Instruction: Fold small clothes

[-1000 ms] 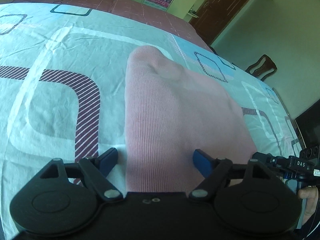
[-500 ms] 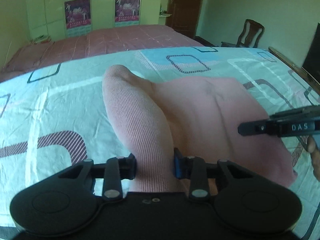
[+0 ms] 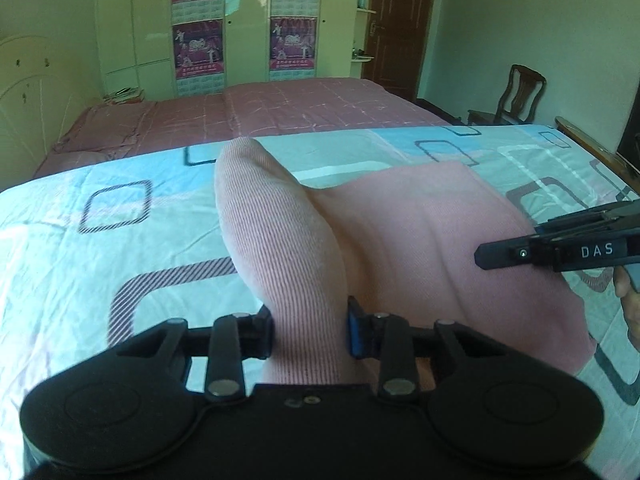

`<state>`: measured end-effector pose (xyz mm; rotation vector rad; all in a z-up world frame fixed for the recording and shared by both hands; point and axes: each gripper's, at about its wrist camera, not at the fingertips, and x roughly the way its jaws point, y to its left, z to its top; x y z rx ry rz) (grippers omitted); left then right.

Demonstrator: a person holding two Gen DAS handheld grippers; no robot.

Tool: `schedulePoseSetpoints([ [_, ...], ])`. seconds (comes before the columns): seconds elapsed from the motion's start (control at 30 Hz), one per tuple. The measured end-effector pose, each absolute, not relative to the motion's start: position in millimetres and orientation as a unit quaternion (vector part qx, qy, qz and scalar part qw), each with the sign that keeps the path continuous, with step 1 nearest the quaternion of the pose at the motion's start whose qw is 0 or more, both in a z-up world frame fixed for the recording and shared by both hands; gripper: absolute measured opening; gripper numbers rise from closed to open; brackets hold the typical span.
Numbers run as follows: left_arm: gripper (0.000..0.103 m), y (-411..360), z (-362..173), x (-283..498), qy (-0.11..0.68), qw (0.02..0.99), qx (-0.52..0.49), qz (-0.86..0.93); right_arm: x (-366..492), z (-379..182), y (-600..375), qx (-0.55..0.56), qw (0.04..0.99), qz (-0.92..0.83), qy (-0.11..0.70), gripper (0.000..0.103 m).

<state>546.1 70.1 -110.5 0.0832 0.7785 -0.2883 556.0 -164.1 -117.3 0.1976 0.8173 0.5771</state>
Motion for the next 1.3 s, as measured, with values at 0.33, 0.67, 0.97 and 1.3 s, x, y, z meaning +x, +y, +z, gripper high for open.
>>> schedulePoseSetpoints([
  [0.33, 0.057, 170.5, -159.7, 534.9, 0.422, 0.899, -0.080, -0.088, 564.6, -188.9, -103.2, 0.119, 0.853, 0.233, 0.451, 0.022],
  [0.67, 0.043, 182.9, -113.1, 511.1, 0.342, 0.935, -0.039, -0.082, 542.7, -138.1, -98.2, 0.053, 0.905, 0.191, 0.377, 0.041],
  [0.97, 0.021, 134.0, -154.3, 516.6, 0.402, 0.907, 0.036, -0.124, 548.1, -179.1, -59.1, -0.061, 0.882, 0.167, 0.436, 0.006],
  [1.3, 0.018, 144.2, -141.0, 447.3, 0.393, 0.911, 0.014, -0.121, 459.0, -157.6, -48.8, -0.145, 0.876, 0.242, 0.392, 0.007],
])
